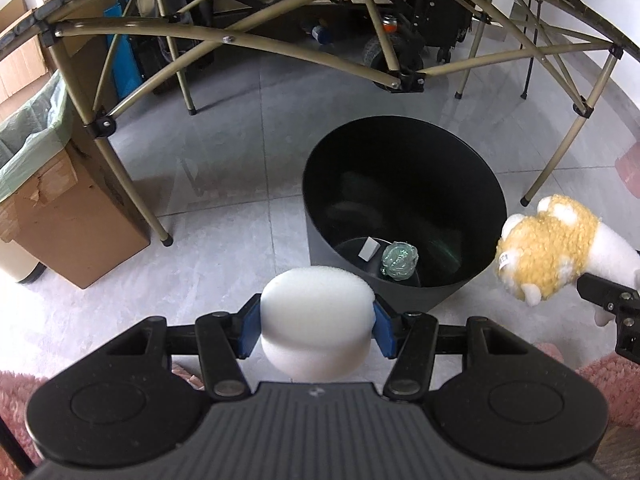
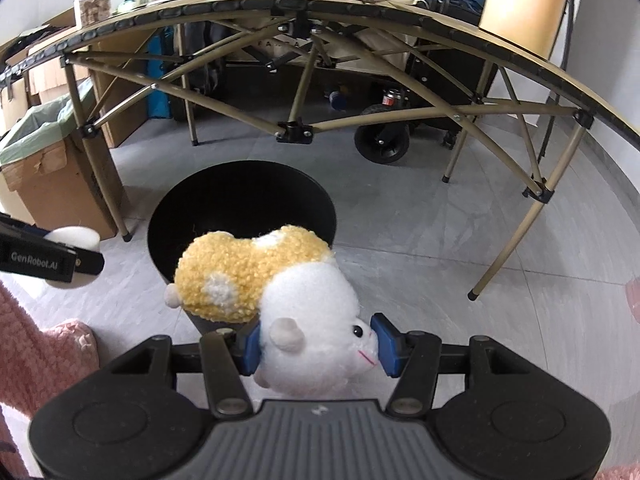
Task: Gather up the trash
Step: 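Carry the puck and plush sheep off the table down toward the black bin, then open left gripper over the bin to drop the white puck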
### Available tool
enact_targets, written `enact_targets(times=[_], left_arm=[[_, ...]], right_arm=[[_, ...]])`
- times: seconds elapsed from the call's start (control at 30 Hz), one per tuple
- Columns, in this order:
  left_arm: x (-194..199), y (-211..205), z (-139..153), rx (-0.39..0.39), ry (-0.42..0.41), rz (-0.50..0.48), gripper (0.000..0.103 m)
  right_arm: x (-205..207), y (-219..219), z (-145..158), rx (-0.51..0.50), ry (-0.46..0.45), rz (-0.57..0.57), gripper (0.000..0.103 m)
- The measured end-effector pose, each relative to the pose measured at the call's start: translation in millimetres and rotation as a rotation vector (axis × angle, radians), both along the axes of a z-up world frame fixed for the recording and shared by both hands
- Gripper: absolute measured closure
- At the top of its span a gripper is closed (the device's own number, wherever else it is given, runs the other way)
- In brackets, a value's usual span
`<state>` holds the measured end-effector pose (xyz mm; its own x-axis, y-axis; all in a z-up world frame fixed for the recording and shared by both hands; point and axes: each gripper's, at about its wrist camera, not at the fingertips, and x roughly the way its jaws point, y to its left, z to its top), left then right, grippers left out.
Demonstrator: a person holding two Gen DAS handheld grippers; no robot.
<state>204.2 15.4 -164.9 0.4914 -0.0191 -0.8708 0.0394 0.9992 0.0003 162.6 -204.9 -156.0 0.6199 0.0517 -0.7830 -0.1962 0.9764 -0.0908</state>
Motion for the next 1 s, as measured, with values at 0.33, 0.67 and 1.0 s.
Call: enact_targets(times=[0.33,0.67,1.0], left_arm=[[21.5,-29.9,-1.4,-0.008,0.000,-0.067,0.047],[54.6,-60.9,-6.2,-0.030,0.002,-0.111,0.047],[86.5,-72.4,-20.5,-0.049,0.040,-0.100,0.047]], right_arm=[[10.0,-25.9,-4.5,0.017,0.003,-0.081,0.049],[25.3,-45.9,-9.3,0.023,0.008,-0.151,0.049],[49.8,-61.6,-13.5,0.010,0.009,-0.206,0.049]])
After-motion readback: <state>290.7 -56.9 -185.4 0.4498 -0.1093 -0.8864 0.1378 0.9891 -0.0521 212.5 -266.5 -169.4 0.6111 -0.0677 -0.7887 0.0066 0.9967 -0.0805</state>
